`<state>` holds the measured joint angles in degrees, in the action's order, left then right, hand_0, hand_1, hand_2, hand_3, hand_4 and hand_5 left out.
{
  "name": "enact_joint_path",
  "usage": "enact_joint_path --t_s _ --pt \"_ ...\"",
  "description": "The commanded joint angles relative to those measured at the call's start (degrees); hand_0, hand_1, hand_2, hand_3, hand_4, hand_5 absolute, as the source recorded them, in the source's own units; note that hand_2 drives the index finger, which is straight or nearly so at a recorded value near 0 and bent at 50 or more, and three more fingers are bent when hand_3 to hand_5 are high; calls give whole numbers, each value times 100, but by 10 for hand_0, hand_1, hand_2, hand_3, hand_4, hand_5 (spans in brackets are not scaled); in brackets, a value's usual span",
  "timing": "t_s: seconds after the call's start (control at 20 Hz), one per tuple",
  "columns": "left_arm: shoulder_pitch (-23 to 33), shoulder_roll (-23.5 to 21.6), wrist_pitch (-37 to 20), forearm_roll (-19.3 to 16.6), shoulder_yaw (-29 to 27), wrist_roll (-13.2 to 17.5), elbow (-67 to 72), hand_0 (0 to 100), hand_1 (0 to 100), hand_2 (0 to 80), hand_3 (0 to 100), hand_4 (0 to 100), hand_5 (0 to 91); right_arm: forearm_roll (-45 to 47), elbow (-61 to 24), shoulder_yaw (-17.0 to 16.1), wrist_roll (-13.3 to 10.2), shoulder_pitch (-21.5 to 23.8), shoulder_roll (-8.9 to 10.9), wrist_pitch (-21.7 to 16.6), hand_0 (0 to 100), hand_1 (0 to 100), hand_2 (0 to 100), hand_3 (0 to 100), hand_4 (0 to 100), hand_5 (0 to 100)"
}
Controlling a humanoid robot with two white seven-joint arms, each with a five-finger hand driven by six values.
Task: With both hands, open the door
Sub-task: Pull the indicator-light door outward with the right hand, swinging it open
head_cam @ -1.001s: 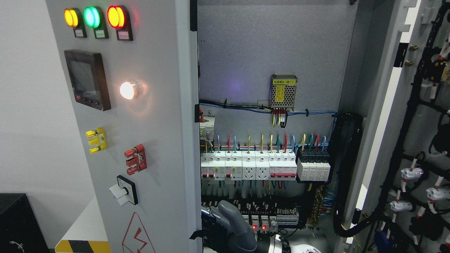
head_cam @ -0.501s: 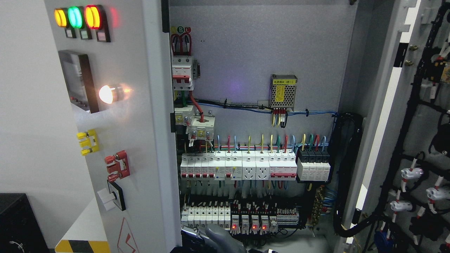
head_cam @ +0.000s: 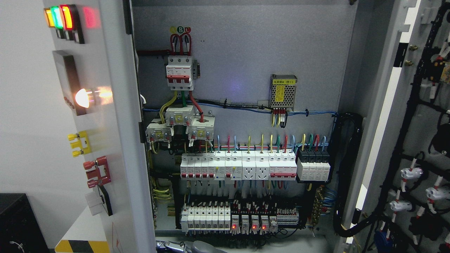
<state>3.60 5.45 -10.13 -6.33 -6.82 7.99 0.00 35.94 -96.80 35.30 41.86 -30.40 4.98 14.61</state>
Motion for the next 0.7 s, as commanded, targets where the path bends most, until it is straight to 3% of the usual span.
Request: enact_joint_path --t_s 0.0,0.45,0.65 --pt "0 0 2 0 -3 19 97 0 0 0 0 0 0 -69 -76 468 -20 -27 -93 -2 0 0 0 0 0 0" --pt "-8 0 2 0 -3 28 97 0 0 0 0 0 0 -720 47 1092 -29 -18 -524 7 0 0 0 0 0 0" --pt "0 0 2 0 5 28 97 0 0 0 0 0 0 -729 302 1050 -29 -36 -823 182 0 0 0 0 0 0"
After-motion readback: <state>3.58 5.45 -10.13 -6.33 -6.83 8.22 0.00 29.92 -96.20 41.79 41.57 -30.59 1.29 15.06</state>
